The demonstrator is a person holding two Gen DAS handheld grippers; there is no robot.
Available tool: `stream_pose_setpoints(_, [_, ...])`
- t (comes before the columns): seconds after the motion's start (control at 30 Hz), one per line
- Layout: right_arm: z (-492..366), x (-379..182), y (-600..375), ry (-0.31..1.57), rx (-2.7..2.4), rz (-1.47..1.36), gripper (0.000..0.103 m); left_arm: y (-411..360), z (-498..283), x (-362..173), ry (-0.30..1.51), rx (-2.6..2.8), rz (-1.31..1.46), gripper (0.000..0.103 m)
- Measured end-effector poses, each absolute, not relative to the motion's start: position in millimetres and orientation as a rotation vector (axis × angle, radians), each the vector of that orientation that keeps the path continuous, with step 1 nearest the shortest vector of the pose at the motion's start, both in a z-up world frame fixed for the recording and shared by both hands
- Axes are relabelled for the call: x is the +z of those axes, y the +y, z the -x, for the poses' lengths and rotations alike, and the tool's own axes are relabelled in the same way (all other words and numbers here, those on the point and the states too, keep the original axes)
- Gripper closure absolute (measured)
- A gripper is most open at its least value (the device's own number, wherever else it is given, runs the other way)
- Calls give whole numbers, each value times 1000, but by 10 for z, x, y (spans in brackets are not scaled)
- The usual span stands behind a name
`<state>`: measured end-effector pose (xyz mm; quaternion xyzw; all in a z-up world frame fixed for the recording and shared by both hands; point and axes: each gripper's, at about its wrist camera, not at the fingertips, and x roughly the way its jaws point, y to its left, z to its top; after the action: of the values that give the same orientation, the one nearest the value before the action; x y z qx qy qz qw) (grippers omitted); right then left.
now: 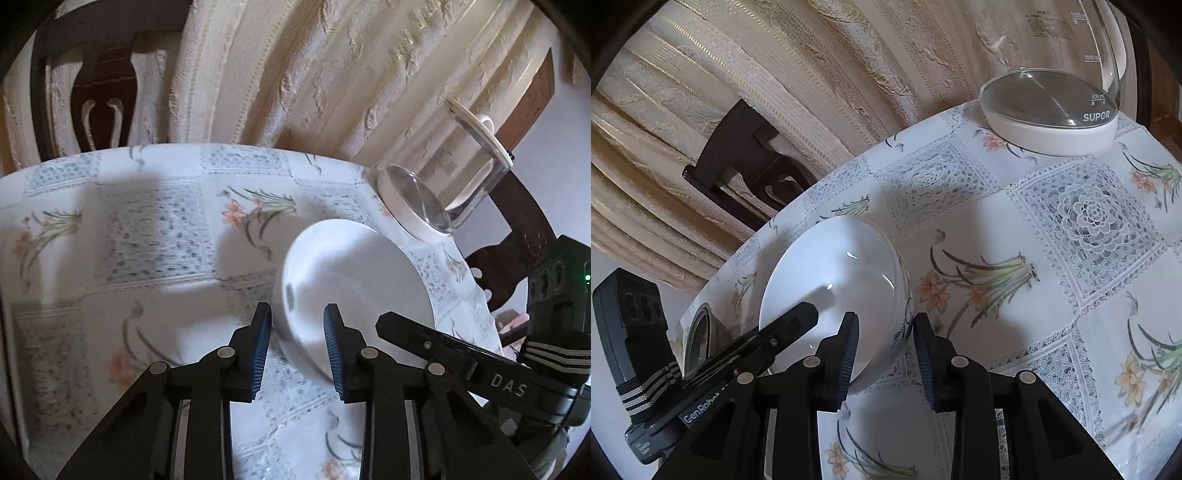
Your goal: Organize plates and bowls
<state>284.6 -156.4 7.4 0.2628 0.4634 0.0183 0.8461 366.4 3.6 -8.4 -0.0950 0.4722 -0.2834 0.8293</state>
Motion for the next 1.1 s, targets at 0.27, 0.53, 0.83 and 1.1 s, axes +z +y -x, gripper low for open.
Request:
stream_pose_setpoints(0.27, [-2804, 98, -1544, 976, 36, -553, 72, 48, -3628, -88, 986, -604, 183, 73])
stream_pose_setpoints(0.53, [-2742, 223, -1462, 966, 45, -539, 72, 165, -3505, 7, 980, -613, 217, 73])
stream_pose_setpoints(0.83, [-2659, 492, -1089, 944, 106, -494, 72, 531, -3259, 338, 899, -590, 238, 73])
stream_pose_setpoints(1.1, [-2696, 620, -495, 943, 205, -442, 72, 1190, -3053, 659, 790, -523, 304, 73])
